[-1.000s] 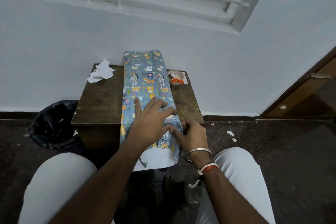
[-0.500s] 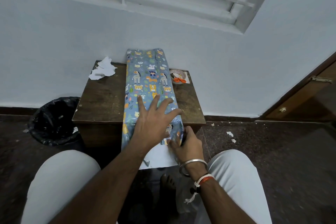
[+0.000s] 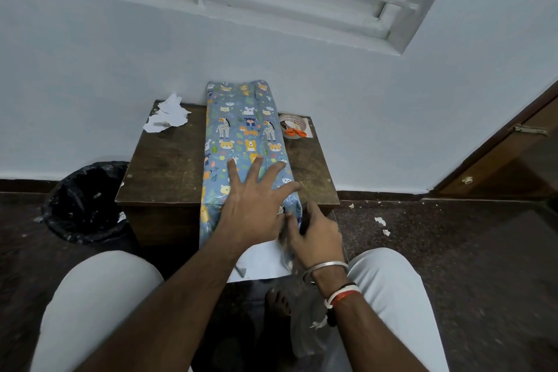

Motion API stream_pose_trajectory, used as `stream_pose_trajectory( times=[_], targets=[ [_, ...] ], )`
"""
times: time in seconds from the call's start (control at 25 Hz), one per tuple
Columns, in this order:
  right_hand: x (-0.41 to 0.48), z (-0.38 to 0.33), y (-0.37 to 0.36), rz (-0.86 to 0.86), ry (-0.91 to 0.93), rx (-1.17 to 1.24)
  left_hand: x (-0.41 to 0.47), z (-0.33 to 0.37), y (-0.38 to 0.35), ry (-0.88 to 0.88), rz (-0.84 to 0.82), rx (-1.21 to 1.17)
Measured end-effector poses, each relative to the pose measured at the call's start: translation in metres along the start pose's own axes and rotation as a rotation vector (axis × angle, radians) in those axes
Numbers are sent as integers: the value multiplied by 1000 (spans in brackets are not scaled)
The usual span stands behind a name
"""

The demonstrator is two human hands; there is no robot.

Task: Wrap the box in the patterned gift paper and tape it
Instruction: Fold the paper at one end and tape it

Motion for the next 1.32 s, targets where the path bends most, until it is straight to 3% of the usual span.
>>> stream_pose_trajectory(
  times=[0.28,0.44,0.6,0.76,1.0,1.2,1.32],
  targets=[
    [1,-12,-2,-95,16,-151,0,1,3,-38,10,-60],
    [-12,-4,-15,-182,-94,-167,0,3,5,-40,21,-62],
    [-19,-8,-15,-257,-148,-352,-1,4,7,-39,52,-82],
    [-25,-16,-16,-248,-82,-576,-2,4,8,-40,61,-97],
    [-35,-19,-13,-289,66,-595,-1,2,6,-23,-30,-77],
    [-7,-10,1,-100,237,-255,0,-11,9,-43,-85,-308],
    [8,-18,4,71,369,-274,-15,-32,21,47,1,-568]
  ],
)
Point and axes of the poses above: each hand's wrist, its own x-axis towards the middle knuckle, its own y-axis out of the back of the hand, z = x × y, the point moved 5 cm from there along x, towards the middle knuckle, and after that the axes turned 7 degrees about -z, right-handed, at the moved point
